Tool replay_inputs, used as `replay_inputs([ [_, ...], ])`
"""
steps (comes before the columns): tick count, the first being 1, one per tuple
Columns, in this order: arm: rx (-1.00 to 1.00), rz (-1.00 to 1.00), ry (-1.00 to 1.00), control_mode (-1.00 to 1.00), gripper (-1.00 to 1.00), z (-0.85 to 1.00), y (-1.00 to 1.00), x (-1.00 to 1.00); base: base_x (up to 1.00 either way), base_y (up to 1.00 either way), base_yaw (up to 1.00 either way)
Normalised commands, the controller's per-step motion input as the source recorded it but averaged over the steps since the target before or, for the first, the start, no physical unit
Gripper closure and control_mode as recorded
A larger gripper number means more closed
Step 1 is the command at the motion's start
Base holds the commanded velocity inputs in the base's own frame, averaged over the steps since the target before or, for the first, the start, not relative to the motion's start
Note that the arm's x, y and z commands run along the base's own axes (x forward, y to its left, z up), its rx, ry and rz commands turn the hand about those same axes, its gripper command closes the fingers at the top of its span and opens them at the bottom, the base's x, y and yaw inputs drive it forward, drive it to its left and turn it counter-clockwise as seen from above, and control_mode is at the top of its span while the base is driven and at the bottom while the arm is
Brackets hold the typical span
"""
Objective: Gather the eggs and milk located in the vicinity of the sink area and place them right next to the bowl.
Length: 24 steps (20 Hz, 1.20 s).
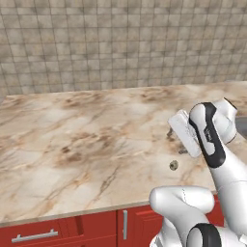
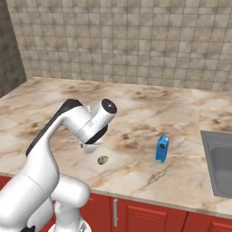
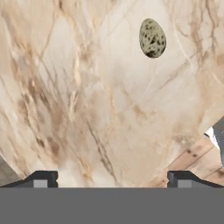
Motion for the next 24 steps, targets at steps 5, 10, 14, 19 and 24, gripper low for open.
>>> replay_inputs([
  [5, -0.15, 0.09, 0.01, -1.0, -1.0, -0.4, -0.34, 0.17, 0.0, 0.0, 0.0],
  [10, -0.1, 0.1, 0.0, -1.0, -1.0, -0.48, -0.22, 0.09, 0.0, 0.0, 0.0],
  [14, -0.06, 0.09, 0.0, -1.0, -1.0, -0.43, -0.04, 0.12, 0.0, 0.0, 0.0],
  [19, -0.06, 0.11, 0.0, -1.0, -1.0, -0.47, -0.03, 0.15, 0.0, 0.0, 0.0],
  [24, -0.08, 0.11, 0.0, -1.0, -1.0, -0.48, -0.13, 0.14, 0.0, 0.0, 0.0],
])
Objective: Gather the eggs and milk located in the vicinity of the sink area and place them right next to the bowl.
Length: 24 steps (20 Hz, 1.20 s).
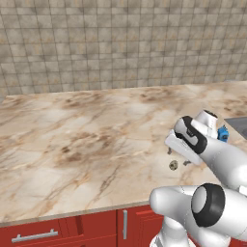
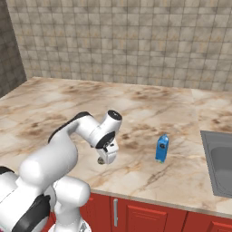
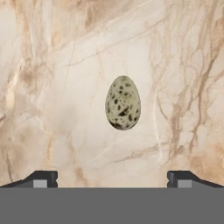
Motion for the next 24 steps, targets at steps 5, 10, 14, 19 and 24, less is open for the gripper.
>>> replay_inputs([
  [5, -0.05, 0.09, 0.0, -1.0, -1.0, -0.39, -0.24, 0.02, 0.0, 0.0, 0.0],
  [10, -0.01, 0.08, 0.0, -1.0, -1.0, -0.24, -0.14, 0.06, 0.0, 0.0, 0.0],
  [14, 0.0, 0.07, 0.0, -1.0, -1.0, -0.11, 0.0, 0.25, 0.0, 0.0, 0.0],
  [19, 0.0, 0.07, 0.0, -1.0, -1.0, -0.1, 0.0, 0.31, 0.0, 0.0, 0.0],
  [24, 0.0, 0.06, 0.0, -1.0, -1.0, -0.09, 0.0, 0.25, 0.0, 0.0, 0.0],
])
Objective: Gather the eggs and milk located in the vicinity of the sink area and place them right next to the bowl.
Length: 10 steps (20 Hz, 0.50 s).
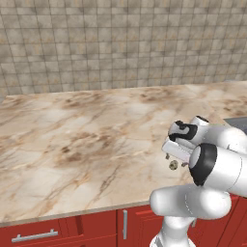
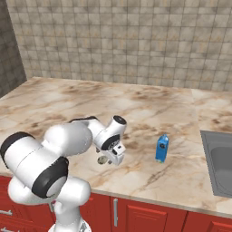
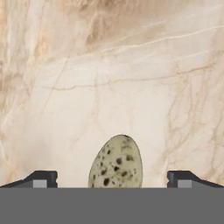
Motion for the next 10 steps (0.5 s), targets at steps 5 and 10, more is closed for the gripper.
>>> replay_inputs([
  [5, 0.0, 0.04, 0.01, -1.0, -1.0, -0.15, 0.0, 0.14, 0.0, 0.0, 0.0],
  [10, 0.0, 0.02, 0.05, -1.0, -1.0, -0.14, 0.0, 0.01, 0.0, 0.0, 0.0],
])
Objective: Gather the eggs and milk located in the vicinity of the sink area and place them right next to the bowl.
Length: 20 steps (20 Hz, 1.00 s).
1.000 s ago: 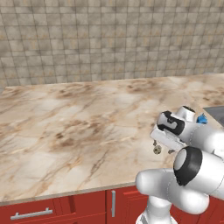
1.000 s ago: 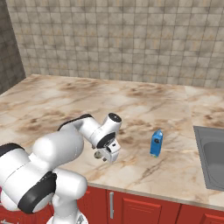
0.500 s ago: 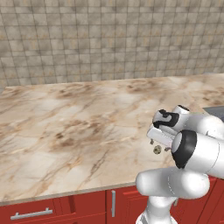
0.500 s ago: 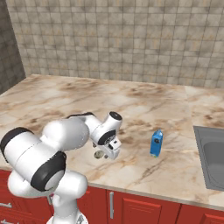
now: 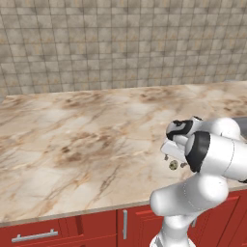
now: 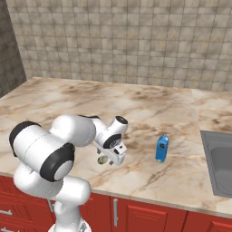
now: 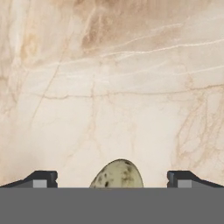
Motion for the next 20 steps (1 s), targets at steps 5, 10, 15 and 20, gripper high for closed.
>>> replay_inputs([
  [5, 0.0, 0.01, 0.04, -1.0, -1.0, -0.09, 0.0, 0.0, 0.0, 0.0, 0.0],
  [10, 0.0, 0.0, 0.03, -1.0, -1.0, -0.08, 0.0, 0.0, 0.0, 0.0, 0.0],
  [15, 0.0, 0.0, 0.04, -1.0, -1.0, -0.08, 0.06, -0.02, 0.0, 0.0, 0.0],
  [20, -0.01, 0.0, 0.04, -1.0, -1.0, -0.01, 0.14, -0.13, 0.0, 0.0, 0.0],
])
